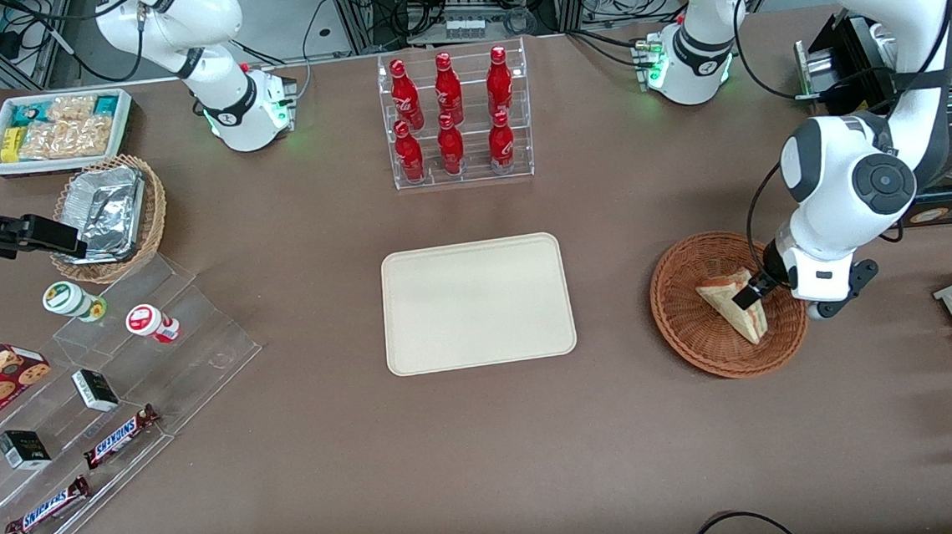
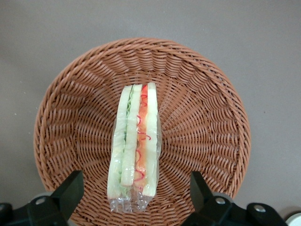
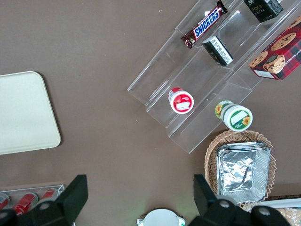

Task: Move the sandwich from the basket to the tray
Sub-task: 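Lower the open left gripper around the sandwich and close it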

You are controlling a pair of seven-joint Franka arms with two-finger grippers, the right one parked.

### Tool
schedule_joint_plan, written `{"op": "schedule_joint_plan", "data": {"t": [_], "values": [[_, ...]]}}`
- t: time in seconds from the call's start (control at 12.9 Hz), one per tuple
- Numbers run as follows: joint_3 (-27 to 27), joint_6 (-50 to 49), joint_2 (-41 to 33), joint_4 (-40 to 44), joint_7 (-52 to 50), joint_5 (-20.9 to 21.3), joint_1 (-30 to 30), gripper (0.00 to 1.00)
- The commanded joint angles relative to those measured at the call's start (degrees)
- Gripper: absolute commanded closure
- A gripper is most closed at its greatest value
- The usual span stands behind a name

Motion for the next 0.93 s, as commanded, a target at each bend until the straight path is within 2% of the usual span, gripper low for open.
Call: {"op": "schedule_joint_plan", "data": {"t": [0.0, 0.47, 0.54, 0.62, 0.7, 0.78, 0.85], "values": [[-0.34, 4.44, -0.28, -3.49, -1.53, -0.78, 0.16, 0.0], [-0.25, 8.39, 3.94, -4.28, -1.7, -0.78, 0.16, 0.0], [-0.25, 8.49, 4.03, -4.37, -1.79, -0.78, 0.24, 0.04], [-0.25, 8.49, 4.03, -4.37, -2.57, -0.78, 0.25, 0.47], [-0.25, 8.49, 4.21, -4.37, -3.36, -0.78, 0.16, 0.82], [-0.25, 8.4, 4.12, -4.46, -3.37, -0.78, 0.24, 1.0], [-0.25, 7.88, 3.95, -4.37, -3.54, -0.78, 0.25, 1.0]]}}
